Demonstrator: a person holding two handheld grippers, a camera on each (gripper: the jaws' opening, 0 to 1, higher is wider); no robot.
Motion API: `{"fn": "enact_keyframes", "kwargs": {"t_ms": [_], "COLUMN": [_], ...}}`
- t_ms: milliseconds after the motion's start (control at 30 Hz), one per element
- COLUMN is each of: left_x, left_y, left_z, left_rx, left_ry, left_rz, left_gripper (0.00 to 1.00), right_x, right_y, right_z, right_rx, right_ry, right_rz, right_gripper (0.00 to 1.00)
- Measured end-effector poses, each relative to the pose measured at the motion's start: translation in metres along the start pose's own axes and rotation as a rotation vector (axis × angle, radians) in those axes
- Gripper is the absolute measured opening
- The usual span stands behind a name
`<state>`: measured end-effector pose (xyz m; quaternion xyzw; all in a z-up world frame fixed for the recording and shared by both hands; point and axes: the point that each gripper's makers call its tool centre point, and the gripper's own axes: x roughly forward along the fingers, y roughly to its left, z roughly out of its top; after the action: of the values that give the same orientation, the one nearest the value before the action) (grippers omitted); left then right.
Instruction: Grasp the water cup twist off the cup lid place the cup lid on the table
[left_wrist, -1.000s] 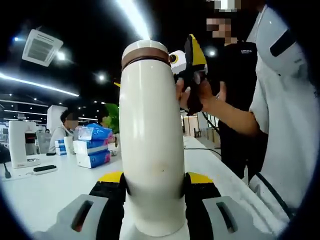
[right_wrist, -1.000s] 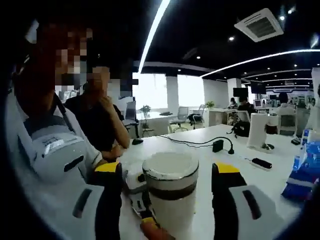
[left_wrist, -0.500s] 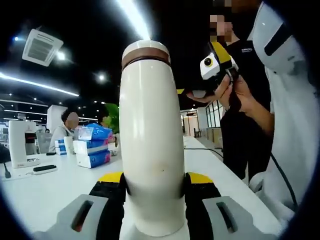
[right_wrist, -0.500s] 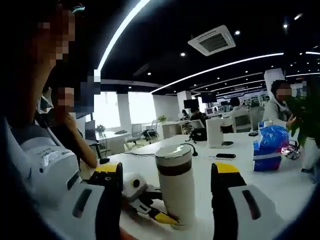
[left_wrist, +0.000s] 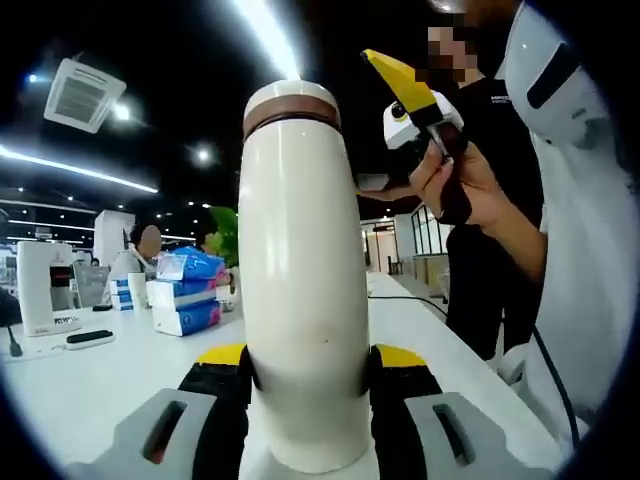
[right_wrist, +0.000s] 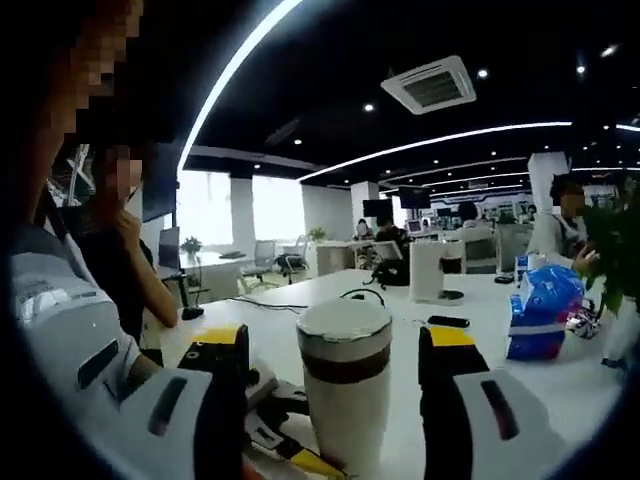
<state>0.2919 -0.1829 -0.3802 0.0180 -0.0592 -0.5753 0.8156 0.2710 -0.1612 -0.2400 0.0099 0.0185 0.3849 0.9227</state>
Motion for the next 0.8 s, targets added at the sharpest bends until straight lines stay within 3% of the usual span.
{"fn": "enact_keyframes", "kwargs": {"t_ms": [233,367,667,800], "left_x": [0.0,-0.001,-0.001,-0.001], "left_y": [0.001,0.001,-0.002,-0.004], "left_z": [0.0,0.0,0.0,-0.001], "left_rx": [0.005,0.007,0.005,0.004], "left_ry": [0.001,0.002,0.002,0.002], "left_rz": [0.001,0.001,0.0,-0.001], "left_gripper": [0.48,0.48,0.48,0.48], "right_x": [0.008,0.012,0.014,0.013], "right_y": [-0.008,-0.002,-0.009,-0.007], "right_z": [0.001,-0.001,-0.004,-0.006], "right_rx": [-0.028,-0.035,-0.035,-0.053], "right_ry": [0.029,0.042,0.063,0.071], "right_rz": [-0.015,0.006,-0.024,0.014], "right_gripper": [0.65,0.62,0.48,0.48]}}
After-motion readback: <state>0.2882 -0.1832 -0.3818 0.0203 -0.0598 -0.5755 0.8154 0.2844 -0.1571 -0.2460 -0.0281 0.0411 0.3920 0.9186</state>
